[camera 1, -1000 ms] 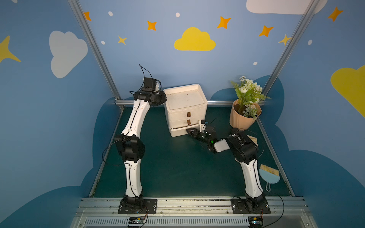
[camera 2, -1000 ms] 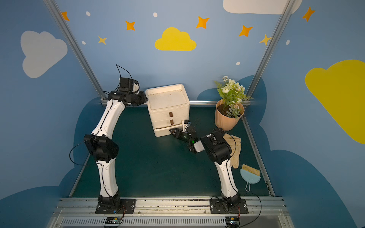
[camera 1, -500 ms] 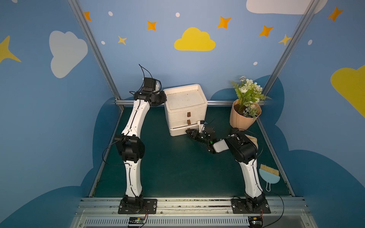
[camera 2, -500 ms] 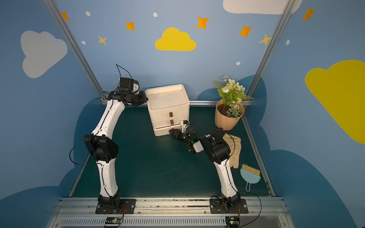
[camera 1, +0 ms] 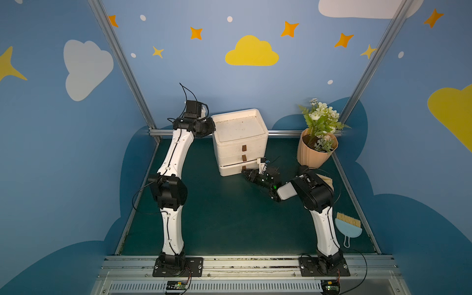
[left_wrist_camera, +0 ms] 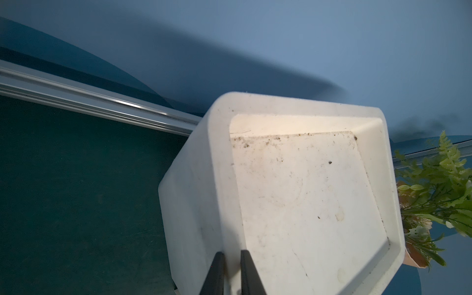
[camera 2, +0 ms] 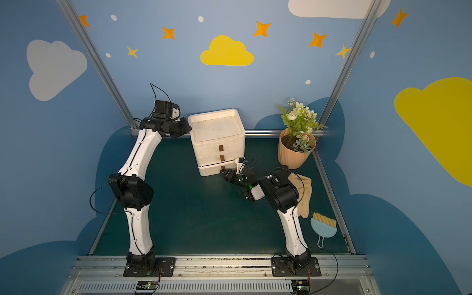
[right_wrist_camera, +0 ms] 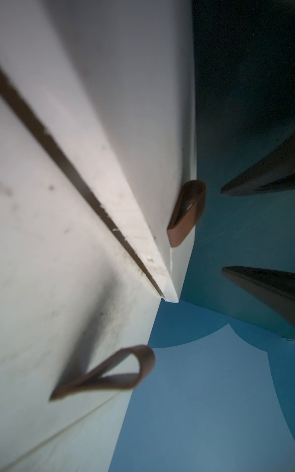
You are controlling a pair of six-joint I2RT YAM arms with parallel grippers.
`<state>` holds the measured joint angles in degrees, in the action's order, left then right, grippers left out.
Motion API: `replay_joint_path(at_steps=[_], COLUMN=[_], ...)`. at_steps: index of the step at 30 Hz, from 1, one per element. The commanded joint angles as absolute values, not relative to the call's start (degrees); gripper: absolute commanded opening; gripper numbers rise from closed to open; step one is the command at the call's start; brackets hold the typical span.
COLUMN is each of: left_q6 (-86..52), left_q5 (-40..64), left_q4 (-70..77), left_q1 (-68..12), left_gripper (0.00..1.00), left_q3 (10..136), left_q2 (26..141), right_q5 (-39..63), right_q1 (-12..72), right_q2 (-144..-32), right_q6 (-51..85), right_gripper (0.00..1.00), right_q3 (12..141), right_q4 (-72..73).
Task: Place the umbrella in the drawer by color
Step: Open the drawer in the storage box.
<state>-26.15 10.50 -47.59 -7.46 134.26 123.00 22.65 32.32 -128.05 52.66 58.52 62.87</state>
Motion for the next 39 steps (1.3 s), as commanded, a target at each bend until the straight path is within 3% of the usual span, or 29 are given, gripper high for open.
replay_joint_path(at_steps=[1,4,12,39], left_q6=[-25.8,-25.8,-25.6,-25.6], left_q5=[15.5,15.5,15.4,15.8], left_q4=[-48.1,-48.1,-48.2,-47.9], left_q1=[-10.0,-10.0,-10.0,-10.2], left_gripper=[0.15,0.15,0.15,0.15], left_q3=[134.8,134.9,134.8,135.2], left_q2=[125.9,125.8,126.0,126.7], right_q5=[23.8,22.9,18.5,19.1], right_q1=[32.0,32.0,32.5,33.5], right_q2=[-125.2,-125.8,-127.8,-132.7], right_q6=[52.4,53.4,58.1,59.0], right_gripper=[0.47,0.49,0.69,0.71], right_q3=[58.7,58.7,56.6,65.4], right_q4=[66.5,66.3,65.7,65.3])
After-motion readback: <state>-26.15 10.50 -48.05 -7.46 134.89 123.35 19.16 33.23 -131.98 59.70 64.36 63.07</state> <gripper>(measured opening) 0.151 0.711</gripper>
